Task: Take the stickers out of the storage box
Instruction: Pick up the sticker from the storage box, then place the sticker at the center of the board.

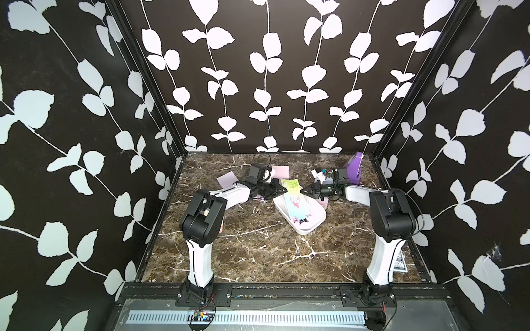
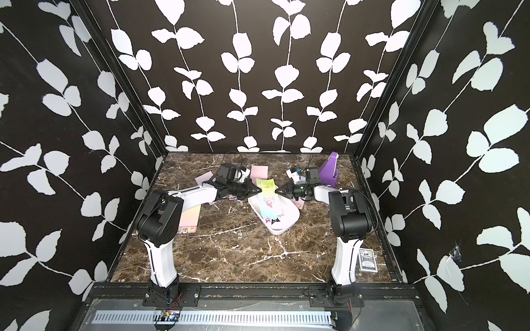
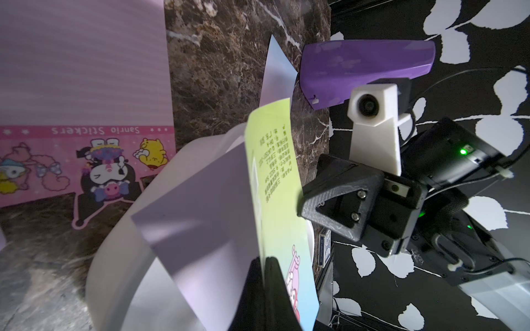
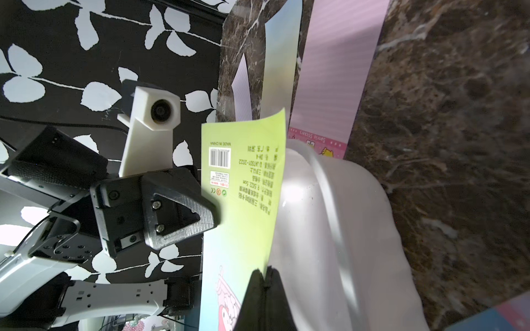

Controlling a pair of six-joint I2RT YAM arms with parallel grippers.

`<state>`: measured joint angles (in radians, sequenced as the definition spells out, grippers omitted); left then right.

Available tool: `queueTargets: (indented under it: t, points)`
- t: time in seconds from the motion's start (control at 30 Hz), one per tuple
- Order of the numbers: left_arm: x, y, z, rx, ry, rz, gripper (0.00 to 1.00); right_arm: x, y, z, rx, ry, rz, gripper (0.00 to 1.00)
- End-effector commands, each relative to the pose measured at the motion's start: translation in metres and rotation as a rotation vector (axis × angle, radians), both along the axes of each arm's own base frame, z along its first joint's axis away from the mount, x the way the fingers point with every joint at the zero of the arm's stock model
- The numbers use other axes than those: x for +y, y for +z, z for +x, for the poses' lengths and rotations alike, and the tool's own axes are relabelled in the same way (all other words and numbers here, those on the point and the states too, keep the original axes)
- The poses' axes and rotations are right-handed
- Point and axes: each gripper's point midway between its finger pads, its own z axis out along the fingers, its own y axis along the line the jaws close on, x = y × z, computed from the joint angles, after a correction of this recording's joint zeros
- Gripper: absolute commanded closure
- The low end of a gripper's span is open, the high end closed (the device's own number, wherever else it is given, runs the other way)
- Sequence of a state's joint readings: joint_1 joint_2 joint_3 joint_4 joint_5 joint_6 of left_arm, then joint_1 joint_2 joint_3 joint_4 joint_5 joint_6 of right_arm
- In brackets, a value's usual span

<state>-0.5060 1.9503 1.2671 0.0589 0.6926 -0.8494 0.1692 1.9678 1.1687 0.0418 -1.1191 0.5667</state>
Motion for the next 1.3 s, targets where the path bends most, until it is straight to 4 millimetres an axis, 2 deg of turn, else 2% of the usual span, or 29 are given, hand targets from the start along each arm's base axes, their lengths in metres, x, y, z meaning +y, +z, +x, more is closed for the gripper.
queueTargets:
  t: [0.0,0.23,0.5,0.67,0.9,1.03,1.27]
  points:
    - [-0.006,0.026,-0.010,-0.043,-0.029,-0.037,1.00,0.000,0.016,-0.005,-0.067,0.070,0.004,1.00]
    - [-0.011,0.031,-0.010,-0.047,-0.033,-0.040,1.00,-0.005,0.017,-0.004,-0.075,0.083,-0.020,1.00]
    - [-0.013,0.050,-0.009,-0.076,-0.032,-0.056,1.00,-0.009,0.031,-0.002,-0.110,0.066,-0.041,0.71]
    - [-0.014,0.072,-0.009,-0.107,-0.032,-0.086,1.00,-0.018,0.048,-0.001,-0.148,0.022,-0.069,0.67]
    - [-0.005,0.101,-0.012,-0.177,-0.009,-0.095,1.00,-0.023,0.067,-0.010,-0.177,-0.019,-0.091,0.66]
    - [0.004,0.099,-0.012,-0.190,-0.001,-0.057,1.00,-0.025,0.070,-0.022,-0.175,-0.028,-0.087,0.65]
    - [0.006,0.086,-0.020,-0.169,-0.014,-0.062,1.00,-0.024,0.061,-0.035,-0.148,-0.047,-0.049,0.61]
